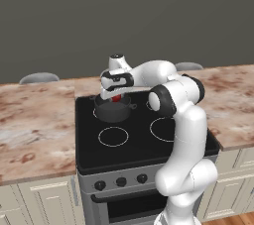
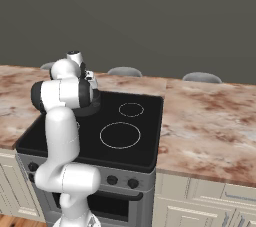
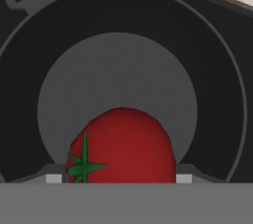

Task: Turn on the burner for the pot on the stove. Wait thirty seconds for the pot to heat up. Then add the tomato to the pot.

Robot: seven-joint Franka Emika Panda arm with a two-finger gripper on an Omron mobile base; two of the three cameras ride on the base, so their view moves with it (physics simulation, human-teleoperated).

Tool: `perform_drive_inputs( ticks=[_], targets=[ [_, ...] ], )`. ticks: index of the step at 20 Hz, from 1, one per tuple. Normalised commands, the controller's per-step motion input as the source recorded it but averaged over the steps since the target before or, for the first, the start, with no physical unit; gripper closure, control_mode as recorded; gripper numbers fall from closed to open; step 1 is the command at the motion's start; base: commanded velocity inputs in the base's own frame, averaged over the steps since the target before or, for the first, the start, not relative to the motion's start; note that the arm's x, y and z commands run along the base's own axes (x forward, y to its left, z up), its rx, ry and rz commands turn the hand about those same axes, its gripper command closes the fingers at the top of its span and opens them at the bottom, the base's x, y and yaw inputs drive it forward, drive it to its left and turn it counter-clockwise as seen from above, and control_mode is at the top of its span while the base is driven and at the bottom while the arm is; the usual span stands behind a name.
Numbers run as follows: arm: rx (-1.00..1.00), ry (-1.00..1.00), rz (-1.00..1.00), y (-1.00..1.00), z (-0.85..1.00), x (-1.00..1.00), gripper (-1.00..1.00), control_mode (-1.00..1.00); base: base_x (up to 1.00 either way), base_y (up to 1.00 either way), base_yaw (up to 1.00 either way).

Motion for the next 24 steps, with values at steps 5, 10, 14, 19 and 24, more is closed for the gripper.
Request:
perform_drive_inputs(
  ticks=[5,10,14,19,24],
  targets=[
    [0.0,0.0,0.0,0.0,0.0,0.0,1.0,-1.0,0.0,0.0,0.0],
    [0.0,0.0,0.0,0.0,0.0,0.0,1.0,-1.0,0.0,0.0,0.0],
    [0.0,0.0,0.0,0.0,0.0,0.0,1.0,-1.0,0.0,0.0,0.0],
    [0.0,0.0,0.0,0.0,0.0,0.0,1.0,-1.0,0.0,0.0,0.0],
    [0.0,0.0,0.0,0.0,0.0,0.0,1.0,-1.0,0.0,0.0,0.0]
  ],
)
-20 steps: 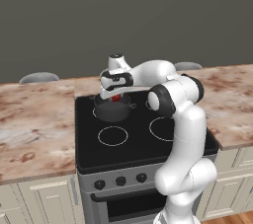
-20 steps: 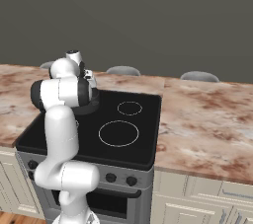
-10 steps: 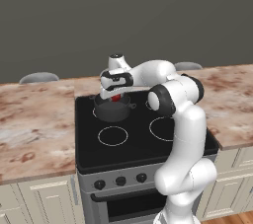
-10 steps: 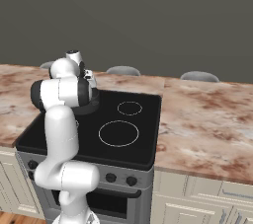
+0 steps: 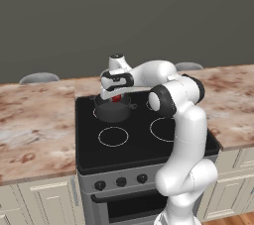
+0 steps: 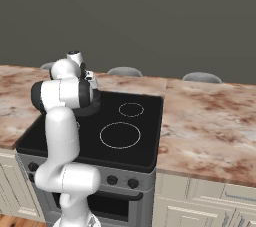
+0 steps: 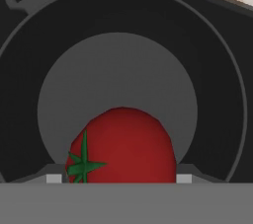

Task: Turn on the burner for the pot on the stove. Wait thirty seconds for the pot to heat up. Then add the tomato to the pot.

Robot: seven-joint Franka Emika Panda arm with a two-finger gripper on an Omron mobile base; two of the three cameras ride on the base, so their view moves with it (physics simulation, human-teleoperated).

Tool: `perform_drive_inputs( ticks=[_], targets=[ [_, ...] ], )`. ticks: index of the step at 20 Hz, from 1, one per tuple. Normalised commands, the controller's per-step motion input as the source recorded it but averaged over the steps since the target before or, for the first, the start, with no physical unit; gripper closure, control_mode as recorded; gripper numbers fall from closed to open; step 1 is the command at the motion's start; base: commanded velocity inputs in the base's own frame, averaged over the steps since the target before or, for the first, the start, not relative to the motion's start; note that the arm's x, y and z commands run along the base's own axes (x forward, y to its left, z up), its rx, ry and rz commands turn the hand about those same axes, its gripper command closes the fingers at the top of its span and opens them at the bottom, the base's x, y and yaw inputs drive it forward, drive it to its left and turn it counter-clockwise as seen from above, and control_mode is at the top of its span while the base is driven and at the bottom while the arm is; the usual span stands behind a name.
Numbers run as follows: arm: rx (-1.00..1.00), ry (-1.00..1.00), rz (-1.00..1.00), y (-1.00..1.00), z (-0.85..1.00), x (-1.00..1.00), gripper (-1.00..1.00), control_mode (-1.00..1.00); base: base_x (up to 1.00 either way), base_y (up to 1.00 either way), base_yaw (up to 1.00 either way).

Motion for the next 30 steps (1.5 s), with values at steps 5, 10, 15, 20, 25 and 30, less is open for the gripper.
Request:
perform_drive_inputs(
  ticks=[5,10,15,20,25,30],
  targets=[
    [0.0,0.0,0.0,0.0,0.0,0.0,1.0,-1.0,0.0,0.0,0.0],
    [0.0,0.0,0.0,0.0,0.0,0.0,1.0,-1.0,0.0,0.0,0.0],
    [0.0,0.0,0.0,0.0,0.0,0.0,1.0,-1.0,0.0,0.0,0.0],
    [0.0,0.0,0.0,0.0,0.0,0.0,1.0,-1.0,0.0,0.0,0.0],
    [0.0,0.0,0.0,0.0,0.0,0.0,1.0,-1.0,0.0,0.0,0.0],
    [0.0,0.0,0.0,0.0,0.0,0.0,1.0,-1.0,0.0,0.0,0.0]
  ],
)
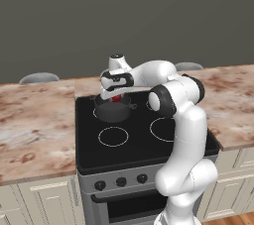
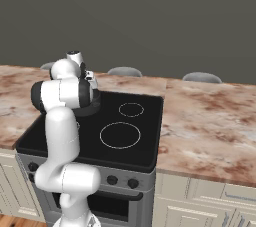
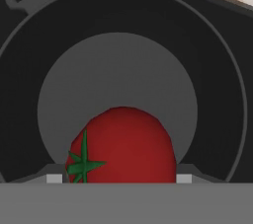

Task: Turn on the burner for the pot on the stove. Wait thirty seconds for the pot to heat up. Then add the tomato to the pot.

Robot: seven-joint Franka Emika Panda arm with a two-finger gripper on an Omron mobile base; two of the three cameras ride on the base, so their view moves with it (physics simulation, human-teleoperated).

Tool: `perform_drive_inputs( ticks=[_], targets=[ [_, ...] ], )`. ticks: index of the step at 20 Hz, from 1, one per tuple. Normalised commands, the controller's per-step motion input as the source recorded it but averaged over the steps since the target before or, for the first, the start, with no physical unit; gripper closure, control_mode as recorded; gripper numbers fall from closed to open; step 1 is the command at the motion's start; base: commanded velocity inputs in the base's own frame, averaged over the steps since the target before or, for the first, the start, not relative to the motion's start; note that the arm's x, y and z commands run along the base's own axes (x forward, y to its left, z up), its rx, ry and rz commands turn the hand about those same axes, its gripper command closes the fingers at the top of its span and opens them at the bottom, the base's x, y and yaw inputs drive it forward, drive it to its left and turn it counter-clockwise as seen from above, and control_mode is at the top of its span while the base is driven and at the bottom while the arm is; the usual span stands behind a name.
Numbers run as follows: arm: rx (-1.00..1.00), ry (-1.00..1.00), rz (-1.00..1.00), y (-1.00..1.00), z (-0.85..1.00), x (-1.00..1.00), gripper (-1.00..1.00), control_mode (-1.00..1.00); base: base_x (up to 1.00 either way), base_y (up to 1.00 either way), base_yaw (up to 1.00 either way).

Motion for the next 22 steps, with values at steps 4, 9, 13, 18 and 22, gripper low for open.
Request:
perform_drive_inputs(
  ticks=[4,9,13,18,22],
  targets=[
    [0.0,0.0,0.0,0.0,0.0,0.0,1.0,-1.0,0.0,0.0,0.0],
    [0.0,0.0,0.0,0.0,0.0,0.0,1.0,-1.0,0.0,0.0,0.0],
    [0.0,0.0,0.0,0.0,0.0,0.0,1.0,-1.0,0.0,0.0,0.0],
    [0.0,0.0,0.0,0.0,0.0,0.0,1.0,-1.0,0.0,0.0,0.0],
    [0.0,0.0,0.0,0.0,0.0,0.0,1.0,-1.0,0.0,0.0,0.0]
  ],
)
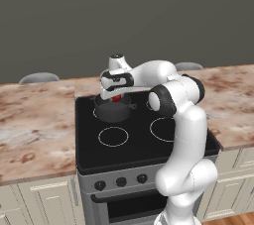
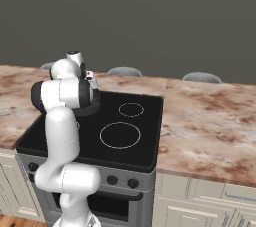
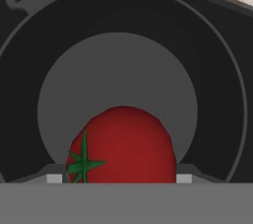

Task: Turn on the burner for the pot on the stove. Wait thirty seconds for the pot to heat up. Then add the tomato to the pot.

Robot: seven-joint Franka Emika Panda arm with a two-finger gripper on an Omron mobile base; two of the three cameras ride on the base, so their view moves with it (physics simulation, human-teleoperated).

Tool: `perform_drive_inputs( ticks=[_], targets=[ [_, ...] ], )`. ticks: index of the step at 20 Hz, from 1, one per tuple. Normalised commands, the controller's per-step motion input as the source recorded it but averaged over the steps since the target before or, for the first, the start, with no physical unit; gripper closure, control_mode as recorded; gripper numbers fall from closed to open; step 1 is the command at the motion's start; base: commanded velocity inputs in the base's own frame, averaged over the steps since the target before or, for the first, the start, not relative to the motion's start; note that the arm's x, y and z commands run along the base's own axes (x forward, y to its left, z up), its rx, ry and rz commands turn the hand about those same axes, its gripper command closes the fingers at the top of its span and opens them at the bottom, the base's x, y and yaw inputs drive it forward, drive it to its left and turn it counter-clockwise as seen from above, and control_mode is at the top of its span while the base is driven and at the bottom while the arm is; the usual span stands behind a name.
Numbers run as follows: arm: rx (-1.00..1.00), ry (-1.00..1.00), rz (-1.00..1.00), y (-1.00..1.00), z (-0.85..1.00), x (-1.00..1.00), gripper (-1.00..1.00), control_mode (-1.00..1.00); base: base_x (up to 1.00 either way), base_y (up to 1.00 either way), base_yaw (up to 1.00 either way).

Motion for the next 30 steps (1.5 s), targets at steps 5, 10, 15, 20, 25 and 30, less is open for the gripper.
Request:
perform_drive_inputs(
  ticks=[5,10,15,20,25,30],
  targets=[
    [0.0,0.0,0.0,0.0,0.0,0.0,1.0,-1.0,0.0,0.0,0.0],
    [0.0,0.0,0.0,0.0,0.0,0.0,1.0,-1.0,0.0,0.0,0.0],
    [0.0,0.0,0.0,0.0,0.0,0.0,1.0,-1.0,0.0,0.0,0.0],
    [0.0,0.0,0.0,0.0,0.0,0.0,1.0,-1.0,0.0,0.0,0.0],
    [0.0,0.0,0.0,0.0,0.0,0.0,1.0,-1.0,0.0,0.0,0.0],
    [0.0,0.0,0.0,0.0,0.0,0.0,1.0,-1.0,0.0,0.0,0.0]
  ],
)
